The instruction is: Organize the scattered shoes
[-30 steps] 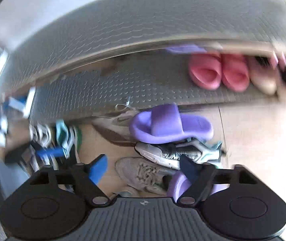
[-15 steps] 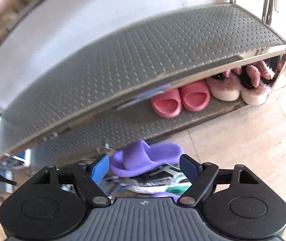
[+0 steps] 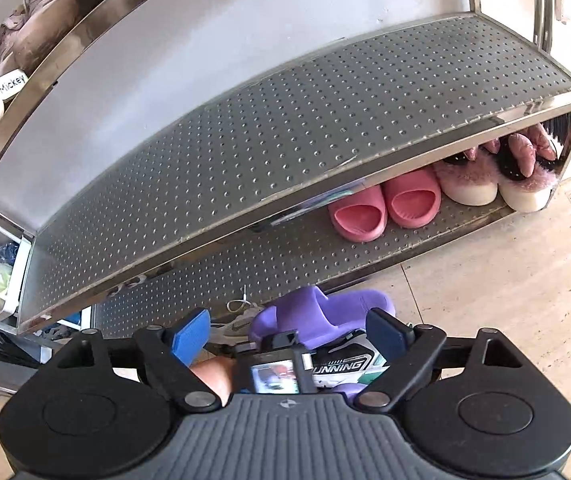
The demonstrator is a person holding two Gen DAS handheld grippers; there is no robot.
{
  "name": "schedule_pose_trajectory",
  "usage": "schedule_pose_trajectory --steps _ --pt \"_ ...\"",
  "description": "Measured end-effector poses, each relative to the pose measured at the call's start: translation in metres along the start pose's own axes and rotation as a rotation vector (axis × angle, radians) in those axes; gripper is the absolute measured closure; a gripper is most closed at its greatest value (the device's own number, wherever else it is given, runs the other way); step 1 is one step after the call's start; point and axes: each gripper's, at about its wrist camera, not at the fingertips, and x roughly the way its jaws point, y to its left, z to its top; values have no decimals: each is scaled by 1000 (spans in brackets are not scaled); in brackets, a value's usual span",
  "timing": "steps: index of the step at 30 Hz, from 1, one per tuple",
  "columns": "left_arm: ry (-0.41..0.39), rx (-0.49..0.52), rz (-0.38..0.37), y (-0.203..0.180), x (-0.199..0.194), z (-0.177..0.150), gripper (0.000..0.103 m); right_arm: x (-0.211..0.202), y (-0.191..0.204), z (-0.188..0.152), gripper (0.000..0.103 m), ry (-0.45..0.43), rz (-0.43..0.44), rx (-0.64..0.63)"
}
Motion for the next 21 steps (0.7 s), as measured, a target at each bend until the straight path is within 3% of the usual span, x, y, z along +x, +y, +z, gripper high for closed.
schedule_pose_trajectory --steps 3,6,8,9,11,17,21 --pt "11 27 55 -12 10 3 31 -4 -7 3 14 -21 -7 39" --pt "35 8 61 -16 13 7 48 -7 -14 6 14 -46 -21 70" --pt "29 14 86 -20 5 9 51 -7 -21 8 14 -59 -33 97" --pt "9 31 126 -25 -4 8 53 -6 -25 9 14 -63 -36 115" --pt "-67 -46 134 -26 -39 3 54 -7 -34 10 14 -74 -37 153" --pt "-153 -127 127 -33 -114 -12 55 -16 -68 14 14 -141 -12 354" --pt "-214 -232 186 -38 -178 -38 55 -16 -82 9 14 -162 43 481"
